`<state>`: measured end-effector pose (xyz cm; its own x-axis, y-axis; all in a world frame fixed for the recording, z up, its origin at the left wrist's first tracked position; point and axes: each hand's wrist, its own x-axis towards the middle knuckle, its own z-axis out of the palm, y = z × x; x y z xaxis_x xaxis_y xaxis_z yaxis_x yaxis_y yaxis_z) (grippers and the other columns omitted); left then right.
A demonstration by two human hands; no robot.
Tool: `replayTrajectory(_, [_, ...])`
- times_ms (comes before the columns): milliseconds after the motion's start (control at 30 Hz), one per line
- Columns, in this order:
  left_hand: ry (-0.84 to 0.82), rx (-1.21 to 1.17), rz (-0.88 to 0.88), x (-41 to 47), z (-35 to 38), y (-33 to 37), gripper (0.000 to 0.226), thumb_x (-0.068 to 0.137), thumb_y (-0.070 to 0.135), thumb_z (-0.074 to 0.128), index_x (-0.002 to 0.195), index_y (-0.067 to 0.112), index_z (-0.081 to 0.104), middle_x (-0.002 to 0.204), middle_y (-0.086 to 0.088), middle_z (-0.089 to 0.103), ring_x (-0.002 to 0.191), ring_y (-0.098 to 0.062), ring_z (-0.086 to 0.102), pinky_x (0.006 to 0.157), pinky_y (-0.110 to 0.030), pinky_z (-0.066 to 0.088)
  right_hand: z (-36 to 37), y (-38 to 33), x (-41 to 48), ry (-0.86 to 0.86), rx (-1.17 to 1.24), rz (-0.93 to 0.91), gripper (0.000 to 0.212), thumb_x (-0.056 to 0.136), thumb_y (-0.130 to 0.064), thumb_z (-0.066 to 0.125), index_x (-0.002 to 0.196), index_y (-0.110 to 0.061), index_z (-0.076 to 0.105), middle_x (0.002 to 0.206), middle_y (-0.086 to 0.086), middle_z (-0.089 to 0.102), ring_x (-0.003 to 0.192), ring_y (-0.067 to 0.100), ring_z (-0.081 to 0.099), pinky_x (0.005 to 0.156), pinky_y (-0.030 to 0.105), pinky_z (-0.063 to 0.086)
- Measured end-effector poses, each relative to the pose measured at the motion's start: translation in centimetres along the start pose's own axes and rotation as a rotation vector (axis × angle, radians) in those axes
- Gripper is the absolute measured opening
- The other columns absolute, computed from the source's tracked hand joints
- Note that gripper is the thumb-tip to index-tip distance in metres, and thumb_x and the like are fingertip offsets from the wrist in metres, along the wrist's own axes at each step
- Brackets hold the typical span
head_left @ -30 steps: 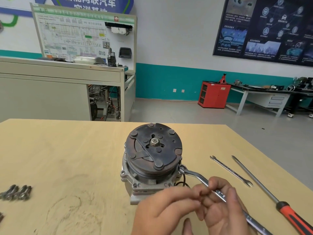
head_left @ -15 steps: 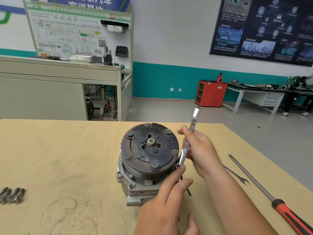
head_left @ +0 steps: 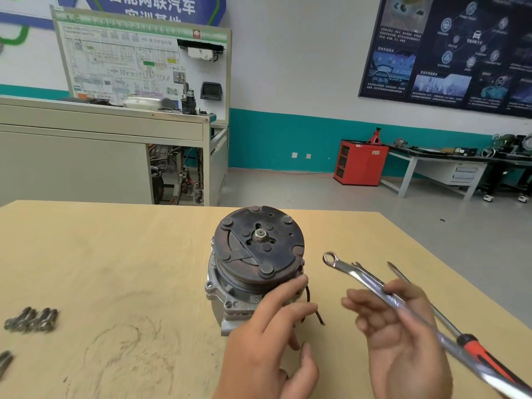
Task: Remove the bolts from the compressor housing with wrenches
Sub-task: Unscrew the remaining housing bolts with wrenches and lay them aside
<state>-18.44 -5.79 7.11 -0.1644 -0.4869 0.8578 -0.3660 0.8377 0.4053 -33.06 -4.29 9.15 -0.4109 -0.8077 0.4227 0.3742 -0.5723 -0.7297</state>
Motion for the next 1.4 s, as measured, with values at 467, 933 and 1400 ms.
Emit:
replayTrajectory(467, [0.313,0.217,-0.044,-2.6,0.5,-1.6,0.070,0.062,0.030,0.063,0.130,0.023,0.047,0.124,0.004,0.042,0.122,-0.012,0.043,0.099,-0.024,0.040,1.0,1.4,-2.2,-0.027,-0.168,0.095,0.010,0.091,-0.004,0.036,0.083,-0.005,0.041,0.072,0.019,0.072,0.067,0.030,0.071,0.045,0.016,0.043])
replayTrajectory(933, [0.361,0.365,-0.401,0.1,1.9,-1.7,0.123,0.051,0.033,0.089,0.147,0.022,0.014,0.142,-0.015,0.028,0.130,-0.028,0.027,0.097,-0.068,0.037,1.8,2.1,9.8,-0.170,-0.452,0.103,0.041,0.097,-0.027,0.040,0.060,-0.026,0.059,0.049,-0.009,0.043,0.044,0.004,0.037,0.046,0.021,0.034])
replayTrajectory(1400, [0.124,-0.014,-0.369,0.3,-3.0,-6.5,0.110,0.055,0.042,0.067,0.147,0.028,0.007,0.146,0.004,0.025,0.135,-0.022,0.037,0.108,-0.050,0.039,2.0,-1.2,5.3,-0.201,0.148,0.370,0.034,0.079,-0.040,0.052,0.057,-0.017,0.064,0.044,-0.003,0.043,0.039,0.008,0.039,0.040,0.017,0.038])
